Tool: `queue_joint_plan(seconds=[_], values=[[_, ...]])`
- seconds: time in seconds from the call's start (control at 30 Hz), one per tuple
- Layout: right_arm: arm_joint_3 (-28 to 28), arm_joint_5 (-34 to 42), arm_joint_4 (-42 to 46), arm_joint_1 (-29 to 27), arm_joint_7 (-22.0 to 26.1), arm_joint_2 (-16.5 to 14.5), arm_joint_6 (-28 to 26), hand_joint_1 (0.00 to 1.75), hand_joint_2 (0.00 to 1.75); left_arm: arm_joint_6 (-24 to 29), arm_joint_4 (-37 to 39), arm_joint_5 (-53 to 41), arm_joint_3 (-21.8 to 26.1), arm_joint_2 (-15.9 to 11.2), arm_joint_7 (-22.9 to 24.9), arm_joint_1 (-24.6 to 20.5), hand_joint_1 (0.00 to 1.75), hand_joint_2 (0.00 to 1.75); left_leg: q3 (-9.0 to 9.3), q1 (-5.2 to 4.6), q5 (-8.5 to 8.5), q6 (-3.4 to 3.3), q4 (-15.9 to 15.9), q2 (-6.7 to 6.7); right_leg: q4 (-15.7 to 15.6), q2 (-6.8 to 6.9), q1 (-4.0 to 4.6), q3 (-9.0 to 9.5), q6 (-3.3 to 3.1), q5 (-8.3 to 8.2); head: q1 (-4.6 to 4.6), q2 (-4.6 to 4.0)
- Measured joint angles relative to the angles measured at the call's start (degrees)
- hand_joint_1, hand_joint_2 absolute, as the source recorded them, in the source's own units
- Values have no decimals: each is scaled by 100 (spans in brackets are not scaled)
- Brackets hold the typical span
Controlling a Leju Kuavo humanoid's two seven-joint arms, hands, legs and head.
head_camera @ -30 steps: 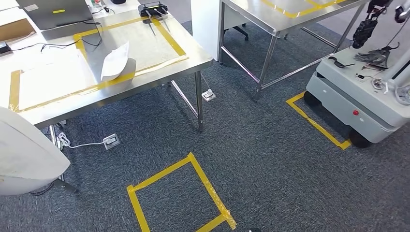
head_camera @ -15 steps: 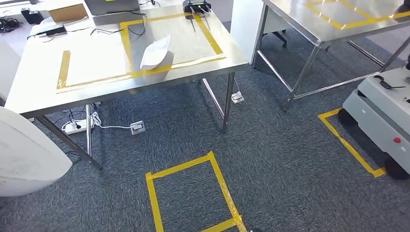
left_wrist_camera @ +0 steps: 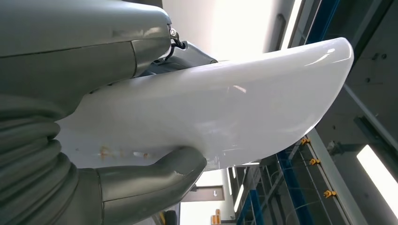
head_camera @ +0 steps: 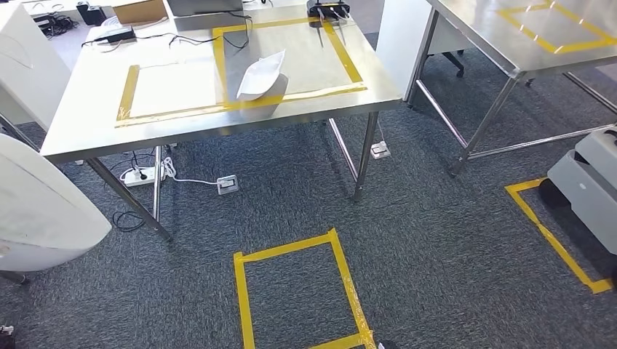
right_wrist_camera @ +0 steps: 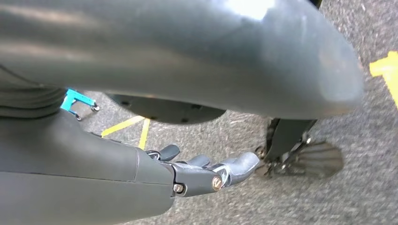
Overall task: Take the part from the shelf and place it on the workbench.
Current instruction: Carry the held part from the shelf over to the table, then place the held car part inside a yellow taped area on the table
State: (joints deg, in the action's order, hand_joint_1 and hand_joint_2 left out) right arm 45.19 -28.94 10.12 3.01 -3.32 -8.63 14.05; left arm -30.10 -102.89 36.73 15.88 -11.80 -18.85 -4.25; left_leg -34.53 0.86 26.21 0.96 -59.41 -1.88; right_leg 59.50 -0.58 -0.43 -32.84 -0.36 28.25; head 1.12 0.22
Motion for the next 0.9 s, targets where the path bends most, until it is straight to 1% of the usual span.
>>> queue_joint_plan(seconds=[0.07, 0.1, 0.17, 0.23, 0.3, 0.4, 0.43, 0.5, 0.53, 0.57, 0.6, 0.67, 0.7, 0.73, 0.77, 0.8, 0.83, 0.87, 0.9], values=[[18, 1, 0, -5, 3, 1, -1, 0, 0, 0, 38, 20, -18, -32, -2, -39, 175, 175, 16, -10, -8, -88, 27, 10, -18, -1, -2, -1, -17, -17, 2, 0], [26, 3, 0, -2, 3, 1, -2, 0, 0, -1, 63, 39, -31, -47, -5, -64, 175, 175, 26, -13, -28, -108, 49, 14, -18, -1, -1, 0, -33, -20, 3, 0], [35, 9, 0, 10, -1, 1, -1, 0, 0, -1, 119, 78, -66, -75, -10, -124, 175, 175, 46, -12, -50, -74, 87, 19, -17, 0, 0, 0, -57, -24, 4, 0], [46, 14, 0, 14, -4, 1, -1, 0, 0, -2, 174, 100, -101, -95, -15, -180, 175, 175, 55, -10, -63, -47, 105, 21, -18, 1, -4, -1, -69, -29, 4, 0], [66, 20, 0, 13, -8, -1, -2, 0, 0, -8, 223, 104, -139, -99, -18, -227, 175, 175, 40, -14, -53, -49, 96, 20, -19, 2, -16, 0, -66, -28, 4, 0], [80, 29, 0, 13, -9, -13, -2, 0, 0, -19, 269, 105, -211, -103, -19, -282, 175, 175, 8, -35, -13, -95, 92, 23, -42, 4, -35, 15, -38, -22, 4, 0], [81, 31, 0, 10, -9, -17, -2, 0, 0, -20, 279, 106, -228, -106, -20, -299, 175, 175, 21, -42, -6, -112, 127, 24, -25, 7, -37, 23, -19, -62, 3, 0], [84, 33, 0, 5, -9, -20, -1, 0, 0, -21, 296, 110, -251, -111, -24, -318, 175, 175, 108, -22, -16, -132, 244, 22, 21, 15, -32, 39, 27, -144, 1, 0], [87, 35, 0, 4, -9, -19, -1, 0, 0, -27, 306, 116, -259, -111, -31, -326, 175, 175, 176, 1, -27, -136, 300, 23, 99, 20, -23, 24, 51, -137, -3, 0], [93, 38, 0, 7, -8, -18, 0, 0, 0, -34, 317, 122, -266, -109, -38, -331, 175, 175, 233, 25, -40, -131, 328, 24, 230, 23, -20, -39, 73, -36, -9, 0], [102, 42, 0, 11, -8, -17, 0, 0, 0, -43, 331, 130, -271, -106, -46, -335, 175, 175, 274, 43, -50, -124, 338, 27, 462, 24, -24, -164, 99, 119, -16, 0], [120, 50, 0, 15, -9, -17, 0, 0, 0, -53, 357, 137, -279, -102, -52, -339, 175, 175, 279, 49, -39, -116, 329, 28, 981, 24, -35, -451, 144, 409, -28, 0], [126, 52, 0, 10, -9, -17, 0, 0, 0, -55, 378, 140, -281, -101, -58, -341, 175, 175, 278, 53, -23, -112, 321, 28, 1222, 24, -45, -600, 163, 497, -28, 0], [128, 53, 0, 2, -9, -17, 0, 0, 0, -55, 404, 143, -284, -101, -68, -345, 175, 175, 281, 61, -3, -101, 310, 26, 1343, 24, -56, -695, 178, 506, -28, 0], [130, 54, 0, -8, -9, -17, 0, 0, 0, -55, 434, 145, -286, -101, -78, -350, 175, 175, 287, 76, 23, -80, 291, 21, 1345, 25, -71, -738, 198, 441, -28, 0], [132, 55, 0, -18, -9, -17, 0, 0, 0, -55, 468, 147, -289, -101, -90, -357, 175, 175, 298, 99, 60, -43, 259, 14, 1186, 25, -92, -707, 227, 288, -28, 0], [132, 56, 0, -24, -9, -16, 0, 0, 0, -55, 492, 148, -292, -101, -98, -364, 175, 175, 310, 125, 106, 4, 213, 7, 827, 23, -120, -569, 261, 63, -28, 0], [132, 57, -1, -26, -9, -18, 0, 0, 0, -56, 506, 148, -296, -102, -104, -372, 175, 175, 313, 146, 158, 59, 163, 0, 491, 4, -131, -434, 279, -67, -30, 0], [132, 57, -1, -24, -7, -20, 0, 0, 0, -58, 518, 148, -304, -101, -109, -381, 175, 175, 310, 156, 213, 112, 120, -7, 237, -9, -133, -329, 257, -67, -31, 0]])
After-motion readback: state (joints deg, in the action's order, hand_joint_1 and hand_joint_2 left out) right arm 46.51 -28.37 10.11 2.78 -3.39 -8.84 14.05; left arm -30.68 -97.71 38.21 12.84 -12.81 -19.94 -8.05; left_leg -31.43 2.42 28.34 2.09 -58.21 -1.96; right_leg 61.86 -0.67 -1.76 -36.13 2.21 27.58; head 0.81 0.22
